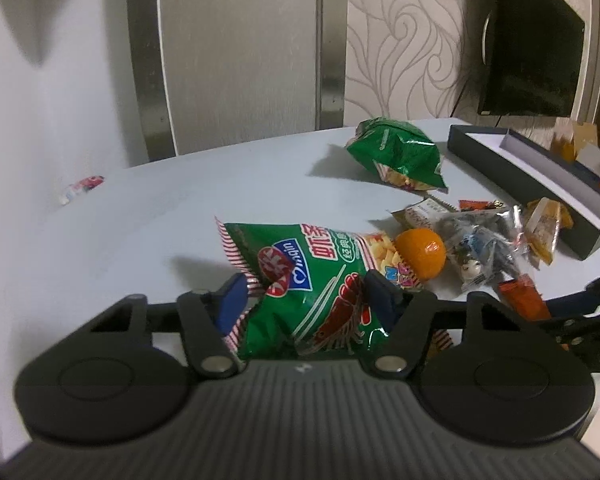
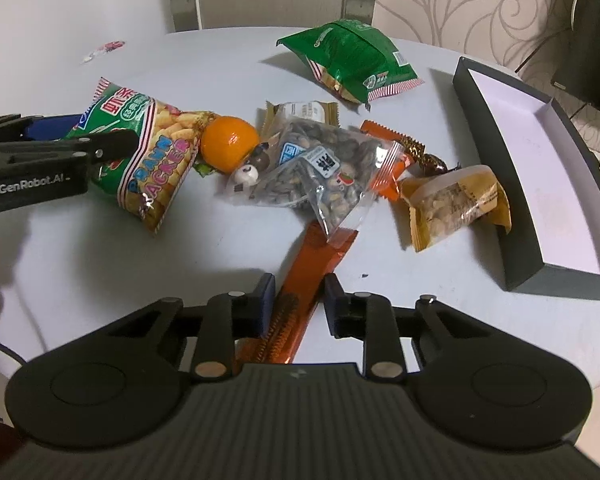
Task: Organize snacks
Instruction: 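Carry the chip bag and candy stick into the white box with both tools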
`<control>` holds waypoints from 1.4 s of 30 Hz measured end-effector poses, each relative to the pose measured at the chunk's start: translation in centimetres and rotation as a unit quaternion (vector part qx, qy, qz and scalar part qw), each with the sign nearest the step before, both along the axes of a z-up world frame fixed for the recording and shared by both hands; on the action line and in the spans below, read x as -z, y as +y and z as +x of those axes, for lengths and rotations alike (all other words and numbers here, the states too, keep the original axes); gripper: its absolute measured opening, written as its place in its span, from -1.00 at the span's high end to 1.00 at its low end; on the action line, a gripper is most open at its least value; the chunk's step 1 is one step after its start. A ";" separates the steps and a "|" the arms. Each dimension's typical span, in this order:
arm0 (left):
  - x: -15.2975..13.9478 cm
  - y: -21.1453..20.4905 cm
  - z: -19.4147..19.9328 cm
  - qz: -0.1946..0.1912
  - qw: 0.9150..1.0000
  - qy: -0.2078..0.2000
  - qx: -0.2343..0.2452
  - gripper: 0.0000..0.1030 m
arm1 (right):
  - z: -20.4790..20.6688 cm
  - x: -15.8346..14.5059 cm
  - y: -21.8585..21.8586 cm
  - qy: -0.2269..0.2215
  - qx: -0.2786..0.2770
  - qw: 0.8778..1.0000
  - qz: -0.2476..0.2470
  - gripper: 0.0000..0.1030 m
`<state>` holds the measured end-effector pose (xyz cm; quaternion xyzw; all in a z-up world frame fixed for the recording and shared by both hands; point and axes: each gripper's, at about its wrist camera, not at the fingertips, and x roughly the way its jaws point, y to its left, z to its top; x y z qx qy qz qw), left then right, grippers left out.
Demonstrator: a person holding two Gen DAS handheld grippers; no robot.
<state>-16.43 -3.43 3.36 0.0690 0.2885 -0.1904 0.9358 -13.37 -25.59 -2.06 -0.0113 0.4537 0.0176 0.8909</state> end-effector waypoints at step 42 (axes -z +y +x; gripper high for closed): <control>-8.0 -17.0 3.1 0.003 0.996 -0.084 0.016 0.28 | -1.1 -8.9 -16.5 -0.113 0.011 0.991 0.073 0.53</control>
